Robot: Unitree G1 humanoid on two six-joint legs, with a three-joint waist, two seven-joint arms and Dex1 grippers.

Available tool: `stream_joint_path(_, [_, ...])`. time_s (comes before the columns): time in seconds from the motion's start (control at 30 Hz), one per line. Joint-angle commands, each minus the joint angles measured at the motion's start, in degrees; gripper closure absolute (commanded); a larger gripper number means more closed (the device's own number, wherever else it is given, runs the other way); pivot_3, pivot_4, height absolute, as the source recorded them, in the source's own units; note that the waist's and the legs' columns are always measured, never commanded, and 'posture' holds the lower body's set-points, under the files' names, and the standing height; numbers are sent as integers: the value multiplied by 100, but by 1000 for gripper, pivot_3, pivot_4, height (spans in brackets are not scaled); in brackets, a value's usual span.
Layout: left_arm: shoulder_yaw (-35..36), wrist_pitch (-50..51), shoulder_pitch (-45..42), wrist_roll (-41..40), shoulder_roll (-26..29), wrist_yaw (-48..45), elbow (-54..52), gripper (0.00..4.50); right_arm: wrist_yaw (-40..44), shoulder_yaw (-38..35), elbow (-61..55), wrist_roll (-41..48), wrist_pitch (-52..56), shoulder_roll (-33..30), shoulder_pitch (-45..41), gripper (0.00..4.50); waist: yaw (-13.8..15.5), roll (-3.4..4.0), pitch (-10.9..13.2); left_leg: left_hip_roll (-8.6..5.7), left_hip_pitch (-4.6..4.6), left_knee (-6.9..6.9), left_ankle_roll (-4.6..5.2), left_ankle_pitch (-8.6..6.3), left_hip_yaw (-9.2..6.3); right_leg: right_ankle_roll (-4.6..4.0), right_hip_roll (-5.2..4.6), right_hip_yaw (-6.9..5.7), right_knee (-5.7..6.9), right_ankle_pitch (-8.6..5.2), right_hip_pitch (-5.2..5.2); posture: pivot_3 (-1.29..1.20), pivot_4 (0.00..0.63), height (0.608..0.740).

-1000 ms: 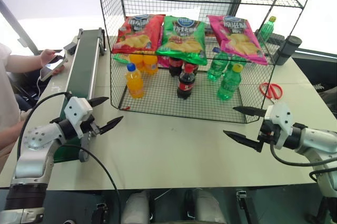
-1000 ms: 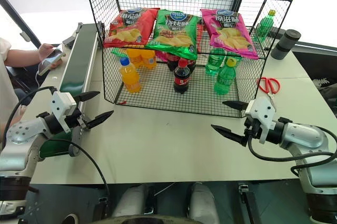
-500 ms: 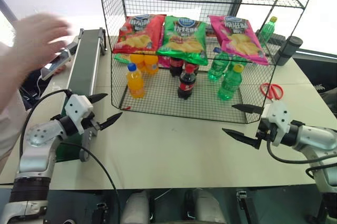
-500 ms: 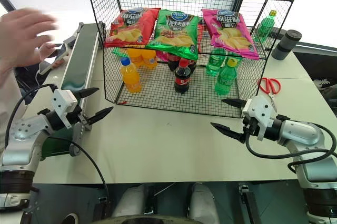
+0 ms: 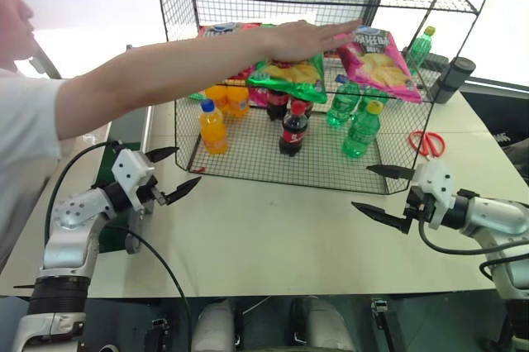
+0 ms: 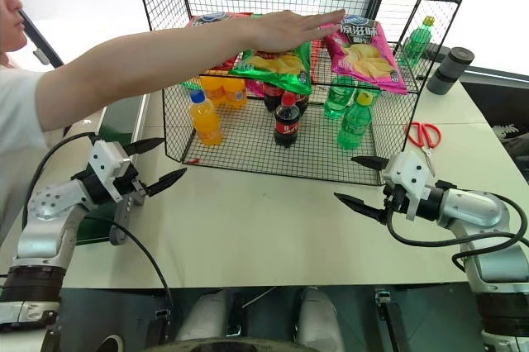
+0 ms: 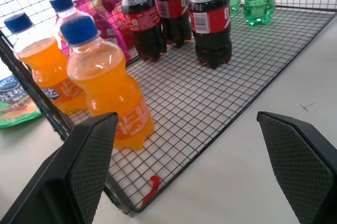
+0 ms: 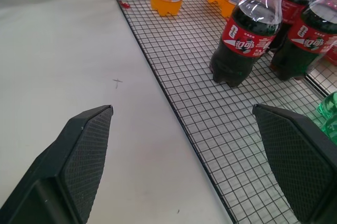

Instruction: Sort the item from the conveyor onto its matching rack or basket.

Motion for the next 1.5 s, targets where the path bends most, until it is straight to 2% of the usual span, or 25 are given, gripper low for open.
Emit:
stream_joint_path(0.03, [25, -118, -78, 10, 32, 3, -12, 0, -17, -49, -71, 33, -75, -10, -45, 68, -6, 0, 0, 0, 0, 0, 0, 0, 0, 0, 0, 0, 0, 0, 0, 0, 150, 740])
stream_joint_path(0.4, [-7, -255, 22, 81, -65, 114, -11, 0, -46, 132, 113, -101, -251, 47, -179, 68, -2, 0, 0, 1, 1, 1, -1, 1, 0, 0, 1, 0, 0, 0, 1, 0, 150, 740])
stream_joint_path(0.6, [-169, -161, 181, 139, -105, 135, -161, 0, -53, -17, -131, -6, -115, -52, 76, 68, -2, 0, 0, 1, 2, 1, -1, 1, 0, 0, 1, 0, 1, 0, 2, 0, 150, 740])
stream_joint_path(0.93, [-83, 64, 465, 52, 81, 98, -483, 0, 57, 121, -294, 10, -15, -86, 176, 68, -8, 0, -1, 3, 3, 2, -1, 1, -1, 0, 1, 1, 3, 0, 1, 0, 150, 740])
stream_joint_path(1.5, [276, 198, 973, 217, 253, 643, -853, 0, 224, 695, 533, -275, -454, 152, -773, 68, -5, 1, -2, 1, 2, 2, -2, 1, 1, 0, 0, 1, 2, 0, 1, 0, 150, 740])
